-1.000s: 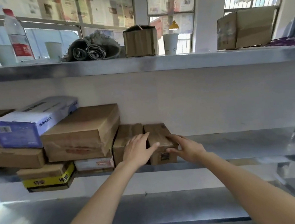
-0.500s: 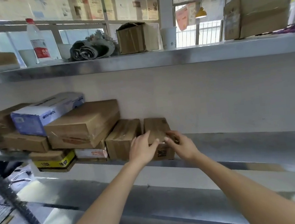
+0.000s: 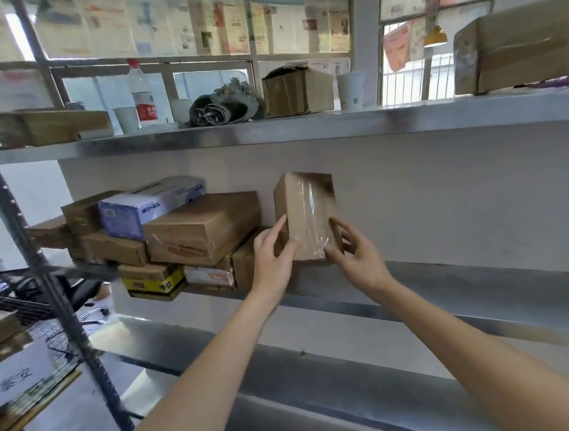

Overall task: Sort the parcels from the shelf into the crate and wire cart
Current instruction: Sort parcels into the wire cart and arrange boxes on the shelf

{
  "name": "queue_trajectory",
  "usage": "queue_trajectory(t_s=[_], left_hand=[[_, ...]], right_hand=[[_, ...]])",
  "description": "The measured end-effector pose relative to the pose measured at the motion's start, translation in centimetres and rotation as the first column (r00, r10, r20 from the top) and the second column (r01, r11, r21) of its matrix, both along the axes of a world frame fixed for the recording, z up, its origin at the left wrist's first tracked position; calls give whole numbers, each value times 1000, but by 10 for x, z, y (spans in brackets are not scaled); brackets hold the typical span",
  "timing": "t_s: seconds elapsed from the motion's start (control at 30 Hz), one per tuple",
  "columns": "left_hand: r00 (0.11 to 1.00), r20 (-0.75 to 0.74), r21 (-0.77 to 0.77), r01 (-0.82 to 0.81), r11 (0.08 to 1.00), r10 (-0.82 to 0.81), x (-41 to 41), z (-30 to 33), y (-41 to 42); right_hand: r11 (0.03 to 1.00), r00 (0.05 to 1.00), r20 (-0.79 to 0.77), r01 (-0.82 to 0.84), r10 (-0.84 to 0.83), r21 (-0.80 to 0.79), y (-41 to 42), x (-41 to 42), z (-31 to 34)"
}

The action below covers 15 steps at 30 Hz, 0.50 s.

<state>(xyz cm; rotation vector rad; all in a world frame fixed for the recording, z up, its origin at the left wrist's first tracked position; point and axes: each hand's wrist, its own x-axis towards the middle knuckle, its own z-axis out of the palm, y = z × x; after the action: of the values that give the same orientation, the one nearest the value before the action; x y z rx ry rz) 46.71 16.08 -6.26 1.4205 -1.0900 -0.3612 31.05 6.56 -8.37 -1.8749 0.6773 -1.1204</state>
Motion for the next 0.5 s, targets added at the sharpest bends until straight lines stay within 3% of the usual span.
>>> queue_trajectory(t_s=[0.17,0.27,0.4,0.5], left_hand=[[990,-119,-125,54,991,-69,26,22,44],[996,-93,-113,-22,993,11,56,30,75],[984,-130,-32,-129,991,124,97,43,125],[959,-189,-26,-221,975,212,122,53,170]], right_hand=[[993,991,66,-113,114,-14,35,33,24],[985,985,35,-167,168,-34,65,61,42],[977,978,-124,-183,170,-108,110,109,63],[970,964,-143,-236,225,-66,157,147,78]])
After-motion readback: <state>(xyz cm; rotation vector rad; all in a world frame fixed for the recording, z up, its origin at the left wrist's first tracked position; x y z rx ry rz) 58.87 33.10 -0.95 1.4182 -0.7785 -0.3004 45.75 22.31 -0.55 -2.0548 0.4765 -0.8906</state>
